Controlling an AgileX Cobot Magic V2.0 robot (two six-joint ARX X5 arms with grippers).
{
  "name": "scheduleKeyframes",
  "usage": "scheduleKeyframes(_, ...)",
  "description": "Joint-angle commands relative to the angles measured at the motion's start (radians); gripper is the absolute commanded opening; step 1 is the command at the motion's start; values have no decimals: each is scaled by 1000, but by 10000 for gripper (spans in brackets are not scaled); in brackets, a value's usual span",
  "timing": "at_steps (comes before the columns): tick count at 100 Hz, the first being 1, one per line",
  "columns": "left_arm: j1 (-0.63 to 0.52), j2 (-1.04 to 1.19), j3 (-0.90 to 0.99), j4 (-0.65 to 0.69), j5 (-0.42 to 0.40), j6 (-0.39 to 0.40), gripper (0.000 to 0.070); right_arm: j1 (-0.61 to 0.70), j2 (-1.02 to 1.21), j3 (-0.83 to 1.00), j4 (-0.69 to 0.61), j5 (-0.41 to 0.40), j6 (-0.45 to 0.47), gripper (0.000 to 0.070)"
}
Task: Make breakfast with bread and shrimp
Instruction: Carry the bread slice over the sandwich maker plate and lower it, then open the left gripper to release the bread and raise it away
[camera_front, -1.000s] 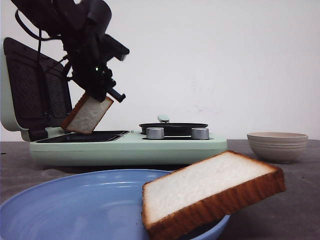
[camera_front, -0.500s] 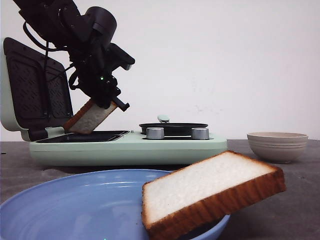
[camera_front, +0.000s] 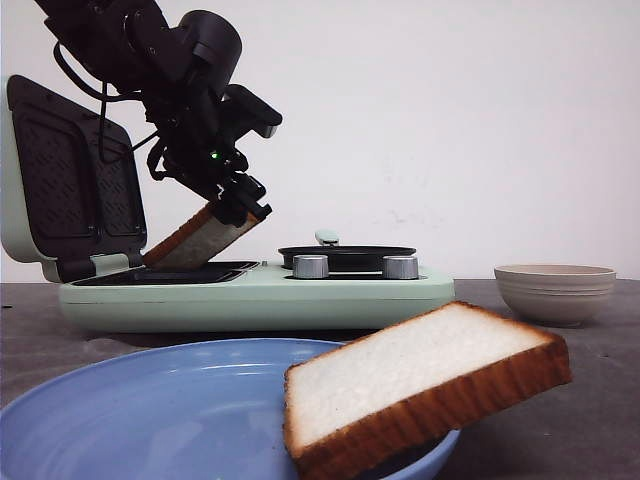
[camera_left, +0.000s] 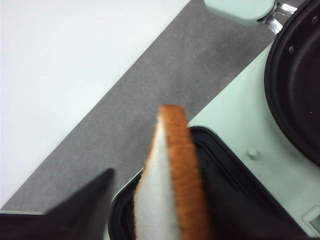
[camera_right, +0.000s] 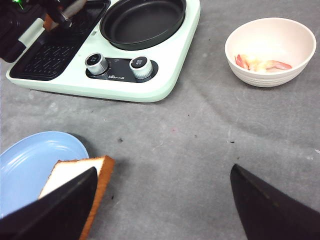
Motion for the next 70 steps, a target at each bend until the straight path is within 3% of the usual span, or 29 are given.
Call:
scheduleKeyframes(1,-6,20,24,10,6,8,451,4,1,16,7,-3,-8,535)
scheduleKeyframes(22,-6,20,24,10,12,-10,700,5,1,16,7,-3,-8,535)
scheduleKeyframes(70,27,19,28,10,54,-234,700,10,1,16,6,-3,-8,535)
